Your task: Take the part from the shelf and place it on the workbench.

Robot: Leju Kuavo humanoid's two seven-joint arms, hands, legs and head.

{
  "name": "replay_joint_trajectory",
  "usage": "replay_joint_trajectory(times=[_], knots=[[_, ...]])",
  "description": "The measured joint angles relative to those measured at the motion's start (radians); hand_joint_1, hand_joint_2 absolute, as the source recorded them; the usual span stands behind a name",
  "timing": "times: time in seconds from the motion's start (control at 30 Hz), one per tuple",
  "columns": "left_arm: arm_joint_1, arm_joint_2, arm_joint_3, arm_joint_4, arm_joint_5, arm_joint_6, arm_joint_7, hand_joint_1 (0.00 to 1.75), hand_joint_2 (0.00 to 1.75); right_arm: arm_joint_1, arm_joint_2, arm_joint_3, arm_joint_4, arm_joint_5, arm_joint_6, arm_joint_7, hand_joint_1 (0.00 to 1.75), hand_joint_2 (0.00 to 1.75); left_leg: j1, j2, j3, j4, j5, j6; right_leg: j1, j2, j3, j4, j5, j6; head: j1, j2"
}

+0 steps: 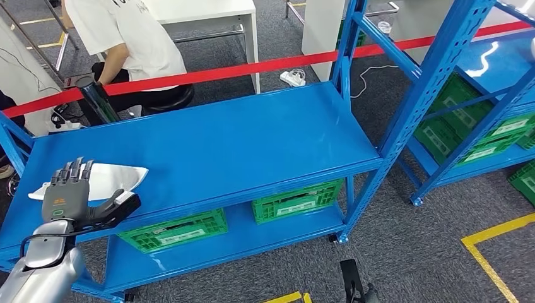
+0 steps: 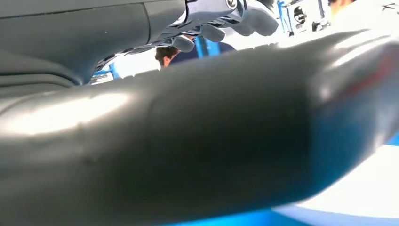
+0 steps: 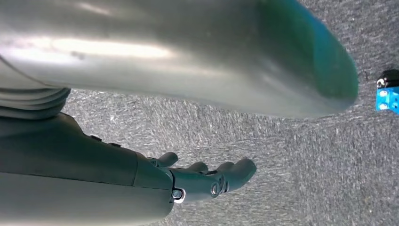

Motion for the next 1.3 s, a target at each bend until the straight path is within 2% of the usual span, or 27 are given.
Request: replay_joint_trajectory(times=[0.03, 0.07, 0.13, 0.17, 0.2, 0.23, 0.3, 0.33, 0.37, 0.43, 0.5, 0.53, 0.6, 0.67, 0.7, 0.73, 0.8, 0.83, 0.87, 0.9, 0.93, 1.0, 1.07, 1.17, 1.3], knots=[[-0.002, -0.001, 0.001, -0.001, -0.002, 0.0, 0.002, 0.0, 0.0, 0.0, 0.0, 0.0, 0.0, 0.001, 0.001, 0.0, 0.0, 0.0, 0.002, 0.001, -0.015, 0.032, -0.015, -0.006, -0.001, 0.0, 0.006, -0.001, -0.003, -0.007, -0.002, 0.0], [-0.002, -0.001, 0.001, -0.001, -0.003, 0.001, 0.003, 0.0, 0.0, 0.0, 0.0, 0.0, 0.0, 0.003, 0.002, 0.001, 0.0, 0.0, 0.003, 0.002, -0.043, 0.085, -0.035, -0.011, -0.001, 0.0, 0.013, -0.003, -0.007, -0.012, -0.004, 0.0], [0.002, -0.001, 0.002, 0.001, -0.003, 0.004, 0.005, 0.0, 0.0, 0.001, 0.0, 0.0, 0.0, 0.008, 0.004, 0.005, 0.0, 0.0, 0.005, 0.002, -0.123, 0.22, -0.077, -0.017, -0.001, 0.001, 0.025, -0.003, -0.018, -0.019, -0.005, 0.0], [0.006, 0.0, 0.002, 0.001, -0.003, 0.007, 0.006, 0.0, 0.0, 0.002, 0.0, 0.0, 0.0, 0.009, 0.005, 0.007, 0.0, 0.0, 0.005, 0.002, -0.155, 0.264, -0.08, -0.017, 0.0, 0.001, 0.033, -0.003, -0.025, -0.02, -0.005, 0.0], [0.01, 0.0, 0.002, 0.002, -0.004, 0.01, 0.006, 0.0, 0.0, 0.004, 0.0, 0.0, 0.0, 0.01, 0.005, 0.01, 0.0, 0.0, 0.005, 0.002, -0.17, 0.27, -0.061, -0.015, 0.001, 0.002, 0.042, -0.002, -0.031, -0.02, -0.006, 0.0], [0.013, 0.001, 0.003, 0.002, -0.006, 0.013, 0.006, 0.0, 0.0, 0.004, 0.0, 0.0, 0.0, 0.011, 0.005, 0.012, 0.0, 0.0, 0.004, 0.002, -0.165, 0.235, -0.022, -0.01, 0.002, 0.003, 0.052, -0.002, -0.038, -0.019, -0.006, 0.0], [0.012, 0.003, 0.003, 0.002, -0.012, 0.017, 0.007, 0.0, 0.0, 0.004, 0.0, 0.0, 0.0, 0.011, 0.006, 0.016, 0.0, 0.0, 0.001, 0.0, -0.119, 0.103, 0.071, 0.006, 0.004, 0.004, 0.072, -0.005, -0.052, -0.017, -0.005, 0.0], [0.011, 0.003, 0.003, 0.002, -0.016, 0.017, 0.008, 0.0, 0.0, 0.003, 0.001, 0.0, 0.0, 0.012, 0.006, 0.017, 0.0, 0.0, -0.004, 0.0, -0.095, 0.048, 0.098, 0.015, 0.005, 0.005, 0.078, -0.007, -0.058, -0.013, -0.006, 0.0], [0.01, 0.004, 0.003, 0.002, -0.018, 0.017, 0.01, 0.0, 0.0, 0.002, 0.002, 0.0, 0.0, 0.013, 0.007, 0.017, 0.0, 0.0, -0.008, -0.001, -0.08, 0.014, 0.107, 0.022, 0.003, 0.006, 0.081, -0.01, -0.062, -0.008, -0.007, 0.0], [0.009, 0.004, 0.003, 0.003, -0.021, 0.015, 0.012, 0.0, 0.0, 0.0, 0.003, 0.0, 0.001, 0.015, 0.011, 0.014, 0.0, 0.0, -0.015, 0.0, -0.07, -0.007, 0.097, 0.033, 0.001, 0.006, 0.081, -0.017, -0.064, 0.003, -0.01, 0.0], [0.008, 0.005, 0.004, 0.001, -0.021, 0.014, 0.012, 0.0, 0.0, 0.0, 0.003, 0.0, 0.0, 0.018, 0.015, 0.009, 0.0, 0.0, -0.009, 0.001, -0.058, -0.03, 0.092, 0.039, 0.004, 0.001, 0.08, -0.019, -0.07, 0.012, -0.009, 0.0], [0.007, 0.005, 0.005, 0.0, -0.021, 0.013, 0.012, 0.0, 0.0, -0.001, 0.002, 0.0, 0.0, 0.02, 0.017, 0.006, 0.0, 0.0, -0.005, 0.002, -0.049, -0.042, 0.09, 0.041, 0.006, -0.001, 0.07, -0.002, -0.081, 0.016, -0.008, 0.0], [0.006, 0.006, 0.008, 0.0, -0.021, 0.014, 0.012, 0.0, 0.0, -0.002, 0.001, 0.0, 0.0, 0.021, 0.02, 0.001, 0.0, 0.0, 0.0, 0.003, -0.036, -0.054, 0.086, 0.045, 0.007, -0.004, 0.014, 0.096, -0.119, 0.022, -0.004, 0.0], [0.011, 0.006, 0.011, 0.002, -0.021, 0.013, 0.011, 0.0, 0.0, -0.001, -0.002, 0.0, 0.0, 0.02, 0.023, 0.0, 0.0, 0.0, 0.001, 0.003, -0.031, -0.052, 0.078, 0.047, 0.006, -0.005, -0.066, 0.217, -0.148, 0.025, -0.002, 0.0], [0.014, 0.006, 0.011, 0.002, -0.022, 0.012, 0.011, 0.0, 0.0, 0.0, -0.003, 0.0, 0.0, 0.02, 0.024, 0.0, 0.0, 0.0, 0.001, 0.003, -0.029, -0.049, 0.073, 0.046, 0.006, -0.005, -0.09, 0.24, -0.138, 0.026, -0.002, 0.0], [0.017, 0.006, 0.011, 0.002, -0.023, 0.012, 0.01, 0.0, 0.0, 0.001, -0.004, 0.0, 0.0, 0.02, 0.024, 0.0, 0.0, 0.0, 0.002, 0.002, -0.026, -0.045, 0.068, 0.044, 0.005, -0.005, -0.097, 0.229, -0.111, 0.028, -0.001, 0.0], [0.019, 0.006, 0.011, 0.002, -0.031, 0.013, 0.01, 0.0, 0.0, 0.0, -0.005, -0.001, 0.0, 0.02, 0.024, 0.0, 0.0, 0.0, 0.004, 0.001, -0.022, -0.031, 0.055, 0.036, 0.004, -0.007, -0.062, 0.118, -0.029, 0.029, -0.001, 0.0], [0.018, 0.006, 0.011, 0.002, -0.037, 0.015, 0.01, 0.0, 0.0, -0.001, -0.005, 0.0, 0.0, 0.019, 0.024, 0.001, 0.0, 0.0, 0.003, 0.0, -0.023, -0.021, 0.048, 0.031, 0.004, -0.007, -0.041, 0.062, -0.004, 0.028, 0.0, 0.0], [0.017, 0.006, 0.011, 0.002, -0.043, 0.017, 0.007, 0.0, 0.0, -0.001, -0.005, 0.0, 0.0, 0.018, 0.025, 0.003, 0.0, 0.0, 0.001, 0.0, -0.025, -0.014, 0.042, 0.025, 0.003, -0.008, -0.025, 0.024, 0.01, 0.024, 0.0, 0.0], [0.017, 0.006, 0.011, 0.002, -0.049, 0.019, 0.001, 0.0, 0.44, -0.001, -0.004, 0.0, 0.0, 0.016, 0.025, 0.007, 0.0, 0.0, -0.002, 0.0, -0.027, -0.009, 0.038, 0.024, 0.003, -0.008, -0.019, 0.009, 0.01, 0.02, 0.0, 0.0], [0.017, 0.006, 0.011, 0.002, -0.054, 0.021, -0.006, 0.0, 0.87, -0.001, -0.004, 0.0, 0.0, 0.015, 0.025, 0.011, 0.0, 0.0, -0.006, -0.001, -0.028, -0.007, 0.036, 0.028, 0.002, -0.007, -0.018, 0.006, 0.009, 0.016, 0.0, 0.0], [0.018, 0.005, 0.011, 0.002, -0.068, 0.026, -0.021, 0.0, 1.75, 0.0, -0.002, -0.001, 0.0, 0.013, 0.025, 0.02, 0.0, 0.0, -0.007, 0.0, -0.025, -0.009, 0.037, 0.043, 0.002, -0.005, -0.016, 0.006, 0.01, 0.014, -0.001, 0.0], [0.019, 0.0, 0.011, 0.002, -0.079, 0.03, -0.034, 0.0, 1.75, 0.0, -0.001, -0.001, 0.0, 0.013, 0.024, 0.026, 0.0, 0.0, -0.008, 0.001, -0.02, -0.012, 0.038, 0.049, 0.003, -0.002, -0.015, 0.006, 0.01, 0.011, -0.001, 0.0], [0.019, -0.013, 0.011, 0.002, -0.086, 0.031, -0.059, 0.0, 1.75, 0.0, 0.002, -0.003, 0.0, 0.013, 0.023, 0.032, 0.0, 0.0, -0.008, 0.002, -0.015, -0.017, 0.038, 0.046, 0.005, -0.001, -0.012, 0.006, 0.007, 0.005, -0.001, 0.0], [0.024, -0.027, 0.011, 0.002, -0.086, 0.031, -0.087, 0.0, 1.75, -0.001, 0.003, -0.007, 0.0, 0.014, 0.023, 0.035, 0.0, 0.0, -0.008, 0.002, -0.012, -0.023, 0.039, 0.02, 0.006, -0.002, -0.01, 0.006, 0.005, 0.003, -0.001, 0.0]])
